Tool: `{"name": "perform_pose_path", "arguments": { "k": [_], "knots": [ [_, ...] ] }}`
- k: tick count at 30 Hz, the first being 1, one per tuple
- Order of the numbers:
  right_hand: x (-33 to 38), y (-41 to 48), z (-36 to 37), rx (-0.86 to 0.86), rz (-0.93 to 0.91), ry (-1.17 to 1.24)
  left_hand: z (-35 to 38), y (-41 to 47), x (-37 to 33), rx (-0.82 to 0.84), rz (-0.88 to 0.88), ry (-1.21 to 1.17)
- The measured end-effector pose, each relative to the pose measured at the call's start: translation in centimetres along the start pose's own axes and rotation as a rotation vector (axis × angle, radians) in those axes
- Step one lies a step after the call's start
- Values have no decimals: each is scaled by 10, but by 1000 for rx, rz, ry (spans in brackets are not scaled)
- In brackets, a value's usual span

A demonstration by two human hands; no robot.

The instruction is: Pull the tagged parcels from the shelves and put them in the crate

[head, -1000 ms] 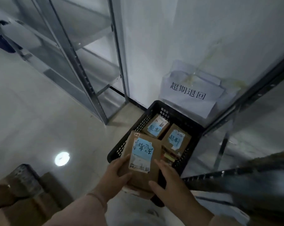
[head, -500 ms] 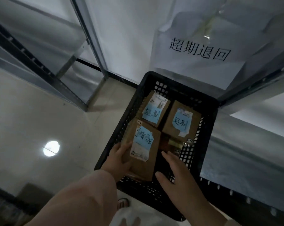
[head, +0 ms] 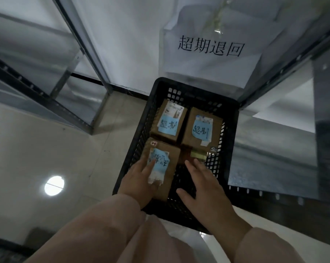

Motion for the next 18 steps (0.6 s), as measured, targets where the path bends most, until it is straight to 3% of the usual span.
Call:
{"name": "perform_pose_path", "arguments": {
  "k": [6,11,18],
  "knots": [
    [28,-56,-56,-162,-60,-193,-73,-64,-75,-189,273,215],
    [49,-132,-114,-333,-86,-211,-123,-135,-149,-308,513,265],
    [19,-271,-174,-570,4,-229,-140,-242,-257,-378,881,311]
  ]
}}
Point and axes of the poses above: each hand's wrist, its own y-axis towards the middle knuckle, its own z-axis out of the palm, x = y × z, the point moved 4 cm from there along y, towards the middle knuckle, and after that the axes turned 4 degrees about -y, right-handed, at the moved point
